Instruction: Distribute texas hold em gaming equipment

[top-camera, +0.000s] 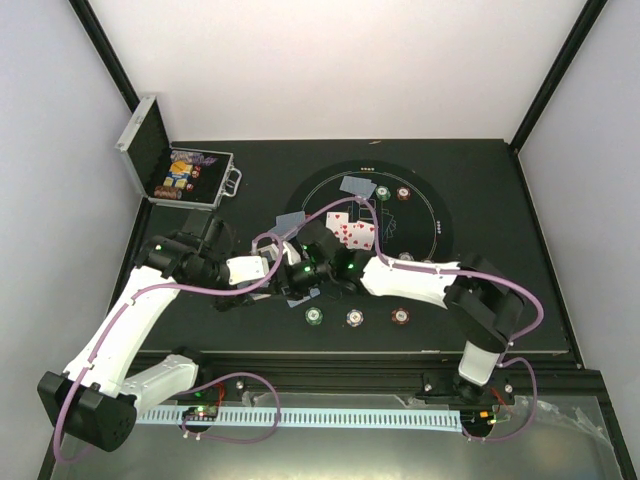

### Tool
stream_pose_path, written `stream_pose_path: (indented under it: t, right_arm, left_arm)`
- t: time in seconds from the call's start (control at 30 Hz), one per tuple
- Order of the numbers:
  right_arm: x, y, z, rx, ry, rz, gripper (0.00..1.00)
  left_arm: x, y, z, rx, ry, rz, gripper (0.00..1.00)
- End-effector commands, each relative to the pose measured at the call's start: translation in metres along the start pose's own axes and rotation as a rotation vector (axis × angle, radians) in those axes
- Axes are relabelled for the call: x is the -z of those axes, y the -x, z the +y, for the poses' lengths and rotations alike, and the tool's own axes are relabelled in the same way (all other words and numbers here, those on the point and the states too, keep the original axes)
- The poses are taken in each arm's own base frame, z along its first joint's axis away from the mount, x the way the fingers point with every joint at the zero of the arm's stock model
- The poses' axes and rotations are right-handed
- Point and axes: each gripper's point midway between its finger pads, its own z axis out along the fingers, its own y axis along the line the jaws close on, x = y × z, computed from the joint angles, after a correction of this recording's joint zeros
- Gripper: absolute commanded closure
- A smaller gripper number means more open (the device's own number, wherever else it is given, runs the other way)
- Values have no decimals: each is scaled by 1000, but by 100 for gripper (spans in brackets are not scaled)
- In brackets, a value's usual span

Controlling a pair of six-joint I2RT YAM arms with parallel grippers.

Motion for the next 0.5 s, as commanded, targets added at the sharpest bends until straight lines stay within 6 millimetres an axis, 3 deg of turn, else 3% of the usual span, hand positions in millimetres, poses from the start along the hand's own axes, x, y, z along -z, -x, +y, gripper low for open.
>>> stream_pose_path:
  t: [0.0, 0.23, 0.47]
  right_arm:
    - [-7, 8, 13, -10, 46, -6, 32]
    - [-7, 11, -7, -75, -4, -44, 37]
    - [12, 18, -26, -123, -20, -93, 44]
  left_arm:
    - [11, 14, 4, -14, 19, -46, 98]
    - [10, 12, 3, -14, 17, -40, 98]
    - [11, 13, 3, -17, 19, -43, 99]
